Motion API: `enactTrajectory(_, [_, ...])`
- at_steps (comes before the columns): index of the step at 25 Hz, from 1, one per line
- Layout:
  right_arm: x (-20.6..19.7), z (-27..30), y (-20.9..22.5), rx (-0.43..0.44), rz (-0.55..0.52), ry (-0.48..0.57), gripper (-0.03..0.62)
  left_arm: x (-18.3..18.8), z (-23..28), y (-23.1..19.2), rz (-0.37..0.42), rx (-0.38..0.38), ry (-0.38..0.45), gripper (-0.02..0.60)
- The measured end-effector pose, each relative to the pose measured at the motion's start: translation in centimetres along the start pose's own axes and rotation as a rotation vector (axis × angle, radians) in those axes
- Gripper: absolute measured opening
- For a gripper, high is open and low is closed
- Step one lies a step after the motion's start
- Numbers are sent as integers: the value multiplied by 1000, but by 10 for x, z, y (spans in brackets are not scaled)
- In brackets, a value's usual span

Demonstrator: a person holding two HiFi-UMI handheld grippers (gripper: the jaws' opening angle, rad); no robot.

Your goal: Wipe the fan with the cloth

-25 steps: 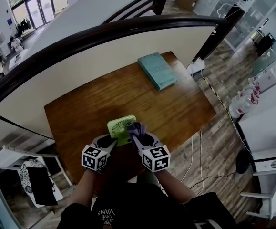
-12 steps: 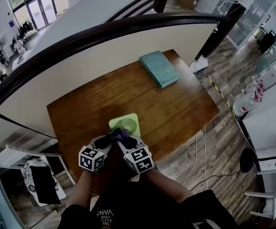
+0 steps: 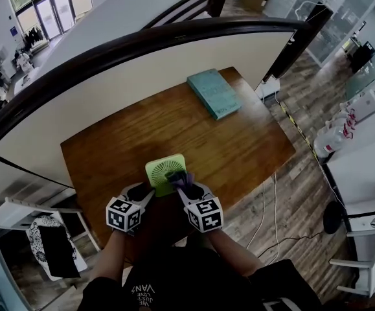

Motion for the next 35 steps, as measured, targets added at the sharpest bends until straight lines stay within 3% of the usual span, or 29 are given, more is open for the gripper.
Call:
enactTrajectory(5, [-12,-12,30,-102,50,-17,110,3,1,2,-22,3,22,143])
enactTrajectory(10, [-13,-17,36,-124,70,-16,110,6,2,2,-28,8,31,143])
enactTrajectory(14, [-12,-21,21,-76,56,-7,110,9,-3,3,-39,17,54,143])
enactTrajectory(21, [-23,-6,-44,142,-60,-72,110,13,-21,-1,-60,66,97,143])
enactTrajectory(24, [-25,8,-61,191,-109,-102,110,12,-26,0,-61,78,99,143])
enactTrajectory(30, [-26,22,-58,183,-123,-128,110,7,-30,1,-74,97,107,141])
enactTrajectory(35, [-23,12,-31,97,-72,-118,110,4,-25,1,-80,87,97,141])
Point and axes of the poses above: the fingertips, and each gripper's own axes: z forward along the fingers, y to its right, x out of its top, the point moved 9 cm from there along -z, backward along the fingers, and after that the axes turned 3 degrees about y, right-handed, at the moved point
